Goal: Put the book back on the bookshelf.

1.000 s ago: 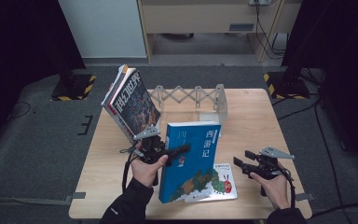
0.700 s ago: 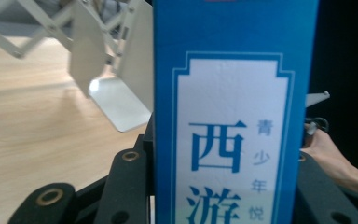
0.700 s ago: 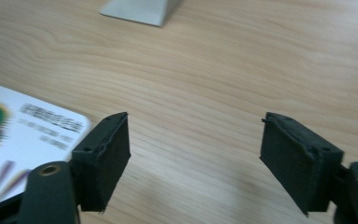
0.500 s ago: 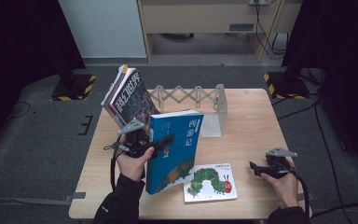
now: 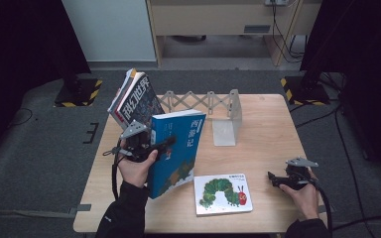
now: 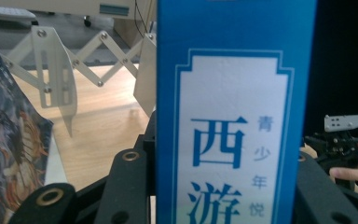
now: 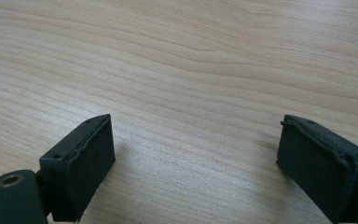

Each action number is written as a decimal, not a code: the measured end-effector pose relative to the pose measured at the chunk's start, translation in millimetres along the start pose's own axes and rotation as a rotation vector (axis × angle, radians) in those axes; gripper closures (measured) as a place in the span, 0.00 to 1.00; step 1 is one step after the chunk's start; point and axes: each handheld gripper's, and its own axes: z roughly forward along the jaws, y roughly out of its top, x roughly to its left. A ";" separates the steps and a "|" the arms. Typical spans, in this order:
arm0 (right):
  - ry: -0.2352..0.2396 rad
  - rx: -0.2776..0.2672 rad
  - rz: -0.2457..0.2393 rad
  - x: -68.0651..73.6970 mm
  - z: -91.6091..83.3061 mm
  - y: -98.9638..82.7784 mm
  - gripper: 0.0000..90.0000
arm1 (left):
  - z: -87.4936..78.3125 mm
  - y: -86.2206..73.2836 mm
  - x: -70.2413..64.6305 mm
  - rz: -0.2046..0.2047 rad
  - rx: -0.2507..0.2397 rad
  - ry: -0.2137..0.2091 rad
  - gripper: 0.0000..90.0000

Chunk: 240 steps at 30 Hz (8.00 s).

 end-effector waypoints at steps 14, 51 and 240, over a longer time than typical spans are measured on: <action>-0.012 0.006 0.015 -0.9 1.5 0.3 0.07 | 9.6 33.7 11.8 0.000 -0.100 0.065 0.67; -0.009 0.011 0.016 -0.7 1.9 0.7 0.05 | 105.8 48.6 37.5 -0.011 -0.193 0.189 0.67; -0.004 0.018 0.006 0.4 3.7 1.9 0.03 | 116.6 -59.3 -4.5 0.045 -0.265 0.219 0.62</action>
